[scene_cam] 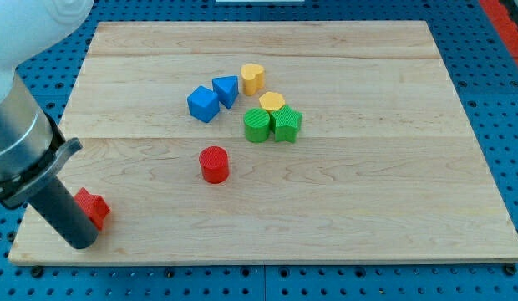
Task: Place both the red blocks at the bottom left corner of the board
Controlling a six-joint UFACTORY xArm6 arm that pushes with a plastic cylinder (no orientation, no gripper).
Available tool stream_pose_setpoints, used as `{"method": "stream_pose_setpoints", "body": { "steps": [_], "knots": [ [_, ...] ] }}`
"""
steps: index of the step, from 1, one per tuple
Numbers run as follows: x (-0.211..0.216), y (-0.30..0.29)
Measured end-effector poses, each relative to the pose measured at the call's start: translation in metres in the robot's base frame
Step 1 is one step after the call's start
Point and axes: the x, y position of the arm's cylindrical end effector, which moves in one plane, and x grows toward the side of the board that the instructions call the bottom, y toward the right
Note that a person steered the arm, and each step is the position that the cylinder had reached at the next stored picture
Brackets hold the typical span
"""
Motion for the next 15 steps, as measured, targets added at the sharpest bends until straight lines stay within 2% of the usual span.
{"method": "stream_pose_setpoints", "body": {
  "steps": [2, 3, 6, 7, 8, 9, 10, 11, 12, 13, 14, 15],
  "knots": [
    [-0.007, 0.076],
    [-0.037, 0.08],
    [-0.041, 0.005],
    [-0.047, 0.008],
    [-0.087, 0.013],
    [-0.127, 0.029],
    [-0.133, 0.099],
    [-0.126, 0.158],
    [-0.094, 0.179],
    [-0.081, 0.165],
    [-0.088, 0.194],
    [-0.076, 0.227]
  ]
}}
